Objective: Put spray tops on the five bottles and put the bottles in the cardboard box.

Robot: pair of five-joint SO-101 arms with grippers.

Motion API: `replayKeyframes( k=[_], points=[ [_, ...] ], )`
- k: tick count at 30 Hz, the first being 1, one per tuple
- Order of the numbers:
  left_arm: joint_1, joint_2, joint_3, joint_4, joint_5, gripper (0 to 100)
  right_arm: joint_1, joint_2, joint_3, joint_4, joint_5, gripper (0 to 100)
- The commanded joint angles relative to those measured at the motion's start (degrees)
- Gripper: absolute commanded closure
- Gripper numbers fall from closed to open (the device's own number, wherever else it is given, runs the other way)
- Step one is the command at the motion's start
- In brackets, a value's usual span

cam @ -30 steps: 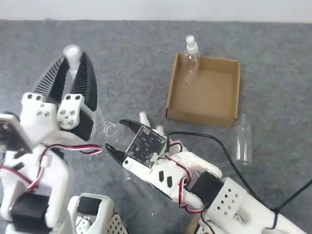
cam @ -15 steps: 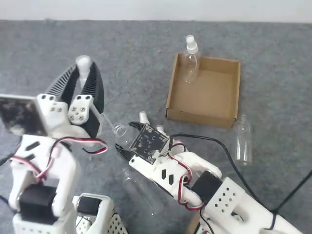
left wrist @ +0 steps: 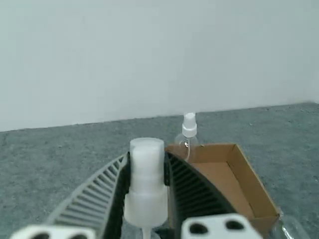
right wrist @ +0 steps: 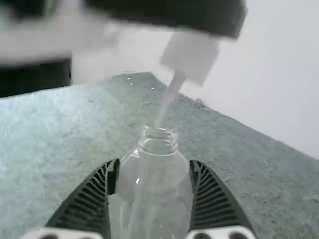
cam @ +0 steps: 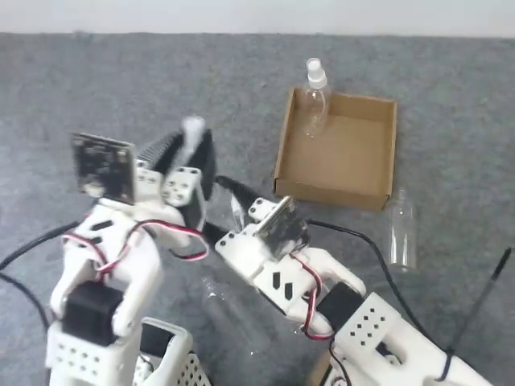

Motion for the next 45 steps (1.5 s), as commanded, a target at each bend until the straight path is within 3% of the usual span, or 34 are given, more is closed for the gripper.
replayKeyframes(
  k=[1, 7, 13, 20, 25, 36, 41, 45],
  points=[
    [1.0, -0.8, 1.8, -2.0, -0.1, 97, 3.0, -1.9, -0.6, -2.0, -3.1, 99.2],
    [-0.4, -0.8, 2.8, -2.3, 0.0, 96, 3.1, -1.5, -0.6, -2.0, -3.3, 99.2],
    [-0.4, -0.7, -2.6, -2.0, 0.0, 83, 3.2, -1.5, -0.5, -1.9, -3.3, 99.2],
    [-2.8, -0.2, -9.4, -2.5, -1.8, 83, 3.2, -1.5, -0.5, -1.6, -3.3, 99.2],
    [-7.1, 4.3, -9.0, -4.2, -2.0, 91, 3.2, -1.5, -0.5, -1.5, -3.3, 99.2],
    [-4.8, 11.7, -12.0, -4.7, -4.8, 90, 3.0, -1.5, 0.1, -1.9, -3.1, 99.2],
    [-1.8, 11.6, -9.2, 0.1, -6.3, 90, 3.0, -1.5, 0.2, -1.9, -3.1, 99.2],
    [-4.0, 11.6, -5.8, 0.3, -6.5, 90, 3.1, -1.5, 0.2, -1.9, -3.1, 99.2]
  ],
)
